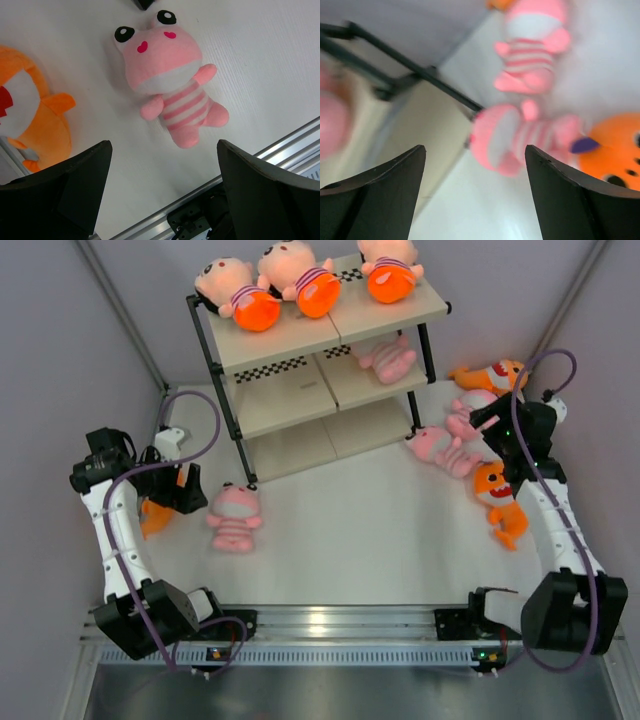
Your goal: Place and organize the stuffed toys onto the shelf
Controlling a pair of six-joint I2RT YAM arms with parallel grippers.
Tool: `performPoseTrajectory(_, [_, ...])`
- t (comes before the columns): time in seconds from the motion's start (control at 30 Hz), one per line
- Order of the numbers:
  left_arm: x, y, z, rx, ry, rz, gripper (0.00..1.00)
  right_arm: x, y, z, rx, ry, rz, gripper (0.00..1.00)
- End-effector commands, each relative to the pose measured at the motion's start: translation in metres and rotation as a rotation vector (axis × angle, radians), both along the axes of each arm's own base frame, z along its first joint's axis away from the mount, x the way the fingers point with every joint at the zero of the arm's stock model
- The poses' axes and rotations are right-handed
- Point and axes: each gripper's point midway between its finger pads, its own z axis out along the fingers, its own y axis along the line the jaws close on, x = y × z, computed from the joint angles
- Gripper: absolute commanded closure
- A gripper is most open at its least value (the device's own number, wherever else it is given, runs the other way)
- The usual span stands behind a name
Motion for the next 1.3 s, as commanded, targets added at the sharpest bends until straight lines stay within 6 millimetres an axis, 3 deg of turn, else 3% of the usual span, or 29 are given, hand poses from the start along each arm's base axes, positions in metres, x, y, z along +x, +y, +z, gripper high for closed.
performPoseTrajectory(0.0, [-0.002,-0.001,-0.002,0.000,0.001,-0.018,0.08,-0.015,-0.015,-0.075,0.034,0.233,0.073,0.19])
performPoseTrajectory(0.17, [-0.004,-0.002,-0.003,-0.001,0.006,-0.011,0.08,-0.002,-0.016,-0.108,0.075,0.316,0.103,0.25])
performPoseTrajectory(0.37, [-0.003,-0.003,-0.001,-0.009,0.000,-0.008,0.08,0.004,-0.026,-0.145,0.127,0.363,0.011,0.26])
performPoseTrajectory(0.5, [-0.003,-0.002,0.000,-0.002,-0.001,-0.008,0.08,0.015,-0.018,-0.158,0.181,0.380,0.022,0.28])
performPoseTrajectory(0.63, [-0.002,-0.003,0.001,-0.007,-0.005,-0.011,0.08,0.020,-0.011,-0.186,0.192,0.439,0.018,0.30])
performPoseTrajectory(0.73, [-0.003,-0.003,0.000,-0.007,-0.003,-0.010,0.08,0.022,-0.009,-0.203,0.210,0.466,0.021,0.35])
performPoseTrajectory(0.8, [-0.003,-0.001,0.000,0.000,0.000,-0.008,0.08,0.024,-0.006,-0.204,0.218,0.453,0.032,0.53])
performPoseTrajectory(0.83, [-0.003,-0.001,0.000,0.004,-0.001,-0.007,0.08,0.023,-0.005,-0.201,0.220,0.443,0.035,0.62])
performPoseTrajectory(0.87, [-0.003,-0.001,0.000,0.006,0.000,-0.008,0.08,0.022,-0.004,-0.197,0.220,0.431,0.042,0.76])
performPoseTrajectory(0.97, [-0.003,-0.001,-0.001,0.000,0.003,-0.008,0.08,0.018,0.005,-0.169,0.222,0.366,0.069,1.00])
performPoseTrajectory(1.1, [-0.002,-0.002,0.000,-0.005,-0.002,-0.010,0.08,-0.001,0.020,-0.113,0.238,0.243,0.076,1.00])
performPoseTrajectory(1.13, [-0.002,-0.002,0.000,-0.007,-0.001,-0.010,0.08,-0.013,0.024,-0.088,0.233,0.182,0.075,1.00])
performPoseTrajectory(1.17, [-0.002,-0.003,0.001,-0.009,-0.005,-0.011,0.08,-0.020,0.027,-0.076,0.230,0.155,0.067,1.00])
performPoseTrajectory(1.2, [-0.001,-0.003,0.002,-0.009,-0.007,-0.012,0.08,-0.026,0.035,-0.065,0.220,0.129,0.058,1.00])
performPoseTrajectory(1.23, [-0.001,-0.003,0.003,-0.010,-0.011,-0.013,0.08,-0.037,0.040,-0.040,0.211,0.064,0.062,1.00])
performPoseTrajectory(1.27, [-0.001,-0.004,0.003,-0.012,-0.013,-0.015,0.08,-0.046,0.053,-0.035,0.223,0.065,0.073,1.00])
